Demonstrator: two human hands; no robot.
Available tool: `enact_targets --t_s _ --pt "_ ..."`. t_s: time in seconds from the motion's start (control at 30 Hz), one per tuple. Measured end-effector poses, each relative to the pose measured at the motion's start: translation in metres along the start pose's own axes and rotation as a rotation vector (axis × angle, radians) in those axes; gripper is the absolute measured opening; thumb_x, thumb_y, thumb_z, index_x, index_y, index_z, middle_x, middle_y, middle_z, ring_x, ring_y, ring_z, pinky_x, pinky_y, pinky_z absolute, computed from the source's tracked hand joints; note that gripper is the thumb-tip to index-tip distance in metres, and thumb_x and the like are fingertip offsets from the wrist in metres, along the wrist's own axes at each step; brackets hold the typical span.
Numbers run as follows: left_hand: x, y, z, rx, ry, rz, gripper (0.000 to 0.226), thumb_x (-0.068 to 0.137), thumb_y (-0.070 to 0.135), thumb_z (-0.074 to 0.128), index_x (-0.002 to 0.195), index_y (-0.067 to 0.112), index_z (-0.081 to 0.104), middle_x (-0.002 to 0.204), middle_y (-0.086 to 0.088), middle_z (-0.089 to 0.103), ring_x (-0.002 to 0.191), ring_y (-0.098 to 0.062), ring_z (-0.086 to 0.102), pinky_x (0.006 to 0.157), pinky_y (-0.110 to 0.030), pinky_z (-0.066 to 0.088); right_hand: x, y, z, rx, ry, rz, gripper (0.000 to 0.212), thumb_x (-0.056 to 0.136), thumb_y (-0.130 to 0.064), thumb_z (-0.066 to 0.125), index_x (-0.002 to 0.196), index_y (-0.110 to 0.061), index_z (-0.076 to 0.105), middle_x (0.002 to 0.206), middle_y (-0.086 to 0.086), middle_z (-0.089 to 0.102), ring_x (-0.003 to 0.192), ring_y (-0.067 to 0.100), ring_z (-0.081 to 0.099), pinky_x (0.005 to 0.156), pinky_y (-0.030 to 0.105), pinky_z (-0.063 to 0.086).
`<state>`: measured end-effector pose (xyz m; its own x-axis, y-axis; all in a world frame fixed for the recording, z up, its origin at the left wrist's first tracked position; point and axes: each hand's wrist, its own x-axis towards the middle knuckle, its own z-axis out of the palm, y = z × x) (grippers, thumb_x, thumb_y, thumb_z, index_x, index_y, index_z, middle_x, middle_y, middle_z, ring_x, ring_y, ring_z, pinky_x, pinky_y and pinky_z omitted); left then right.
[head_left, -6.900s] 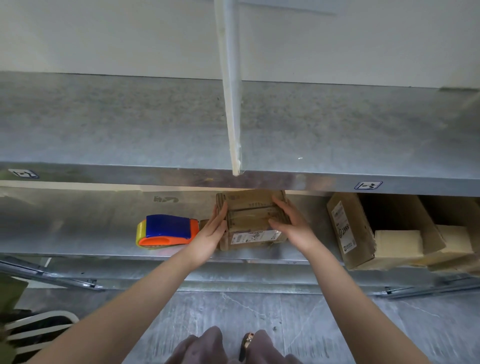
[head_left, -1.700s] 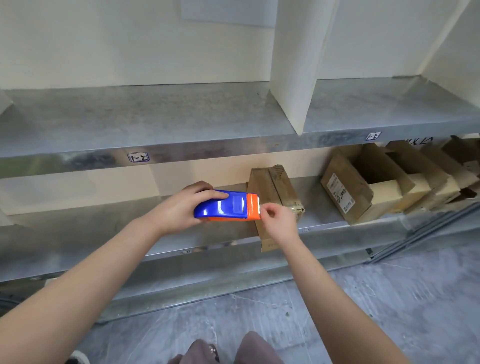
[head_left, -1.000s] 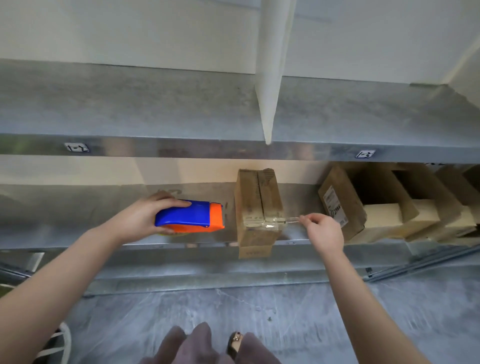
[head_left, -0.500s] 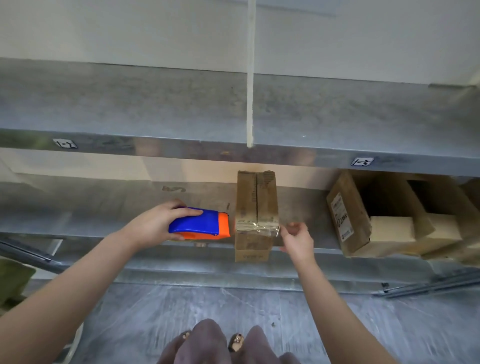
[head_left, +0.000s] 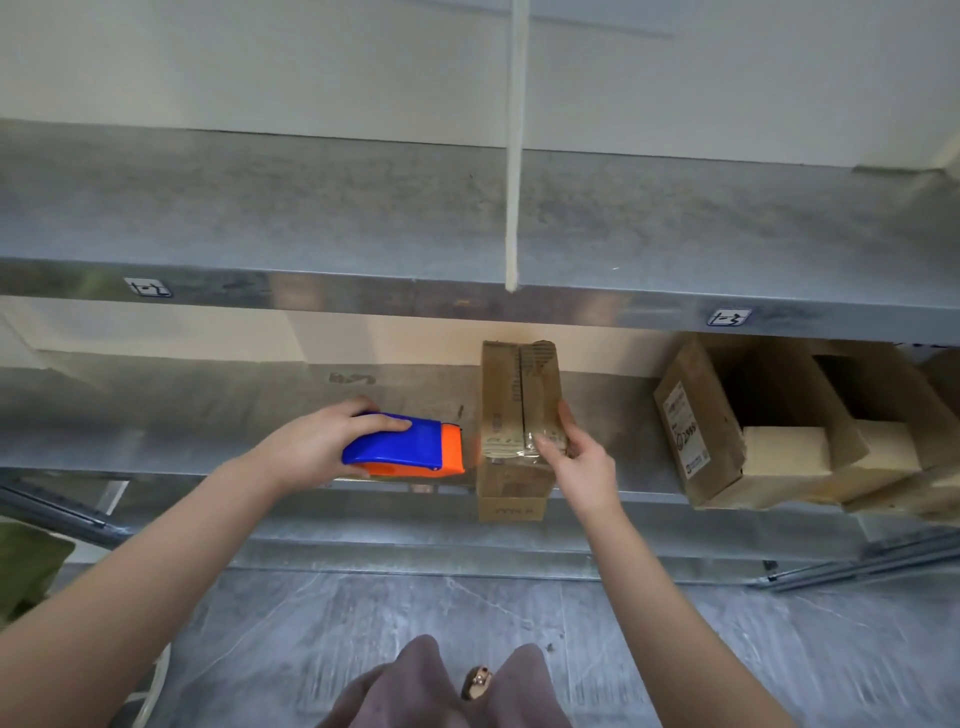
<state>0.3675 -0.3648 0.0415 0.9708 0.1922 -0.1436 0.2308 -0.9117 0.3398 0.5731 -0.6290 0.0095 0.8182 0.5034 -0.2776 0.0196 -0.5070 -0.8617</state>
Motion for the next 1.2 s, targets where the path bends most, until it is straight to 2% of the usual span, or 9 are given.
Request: enact_targets --t_s 0.17,0.27,0.4,0.53,0.7,0.83,0.97,1.1,1.2 --pt "-0.015 -0.022 -0.021 0.038 0.035 0.008 0.061 0.085 0.038 0.071 0.135 0.054 0.041 0.126 0.013 0.047 0.109 -0.010 0.053 0.082 -0.026 0.048 0.004 -0.002 0.005 0.014 0.000 0.040 0.066 0.087 -0.036 0.070 0.145 -0.034 0.040 0.128 -0.004 0.064 0.118 0.014 0.060 0.108 0.039 0.044" --pt "-0.021 -0.027 -0.027 0.031 0.021 0.011 0.062 0.085 0.044 0.067 0.134 0.061 0.034 0.127 0.014 0.046 0.110 -0.009 0.052 0.081 -0.031 0.050 0.001 -0.005 0.009 0.012 0.012 0.028 0.064 0.089 -0.033 0.069 0.146 -0.032 0.040 0.129 -0.004 0.064 0.117 0.014 0.060 0.108 0.037 0.043" --pt "-0.030 -0.035 -0.030 -0.006 0.056 0.017 0.062 0.084 0.045 0.069 0.134 0.061 0.036 0.128 0.011 0.046 0.109 -0.011 0.053 0.083 -0.030 0.050 0.000 -0.009 0.012 0.017 0.016 0.030 0.063 0.090 -0.032 0.067 0.147 -0.032 0.038 0.132 -0.003 0.061 0.118 0.014 0.060 0.107 0.036 0.044" --pt "-0.033 -0.039 -0.022 -0.029 0.041 0.020 0.069 0.083 0.044 0.070 0.127 0.074 0.025 0.125 0.013 0.045 0.107 -0.010 0.053 0.082 -0.030 0.049 -0.001 -0.010 0.012 -0.004 0.002 0.037 0.062 0.091 -0.033 0.066 0.146 -0.034 0.038 0.131 -0.005 0.062 0.119 0.015 0.059 0.108 0.038 0.043" --pt "-0.030 -0.041 -0.031 -0.008 0.063 0.029 0.064 0.083 0.042 0.070 0.133 0.064 0.035 0.128 0.012 0.048 0.109 -0.012 0.054 0.080 -0.027 0.048 0.001 -0.009 0.013 -0.012 0.001 0.046 0.061 0.091 -0.033 0.065 0.146 -0.035 0.037 0.132 -0.005 0.061 0.120 0.016 0.059 0.108 0.041 0.044" --pt "-0.033 -0.047 -0.035 0.051 0.046 0.001 0.061 0.086 0.045 0.066 0.134 0.064 0.034 0.128 0.013 0.046 0.108 -0.010 0.054 0.075 -0.029 0.049 0.002 -0.010 0.015 -0.005 0.010 0.052 0.062 0.091 -0.032 0.066 0.146 -0.034 0.039 0.132 -0.005 0.061 0.118 0.016 0.060 0.105 0.043 0.047" --pt "-0.012 -0.029 -0.023 0.186 -0.075 0.010 0.059 0.092 0.042 0.056 0.136 0.066 0.024 0.128 0.013 0.044 0.109 -0.012 0.052 0.071 -0.027 0.046 0.002 -0.010 0.017 -0.010 0.024 0.048 0.061 0.092 -0.032 0.065 0.147 -0.033 0.038 0.132 -0.005 0.061 0.120 0.016 0.059 0.108 0.041 0.044" --pt "0.022 -0.007 -0.011 0.303 -0.103 0.010 0.061 0.092 0.040 0.057 0.140 0.059 0.025 0.124 0.007 0.046 0.109 -0.017 0.052 0.068 -0.027 0.043 0.001 -0.010 0.016 0.002 0.024 0.049 0.061 0.091 -0.032 0.066 0.146 -0.034 0.039 0.130 -0.007 0.062 0.117 0.014 0.060 0.105 0.041 0.047" --pt "0.033 -0.011 0.000 0.451 -0.227 -0.007 0.061 0.091 0.039 0.058 0.144 0.048 0.029 0.120 -0.001 0.046 0.111 -0.022 0.051 0.071 -0.028 0.042 0.004 -0.008 0.016 0.004 0.028 0.045 0.061 0.091 -0.035 0.065 0.146 -0.036 0.039 0.130 -0.008 0.062 0.118 0.014 0.060 0.106 0.041 0.046"
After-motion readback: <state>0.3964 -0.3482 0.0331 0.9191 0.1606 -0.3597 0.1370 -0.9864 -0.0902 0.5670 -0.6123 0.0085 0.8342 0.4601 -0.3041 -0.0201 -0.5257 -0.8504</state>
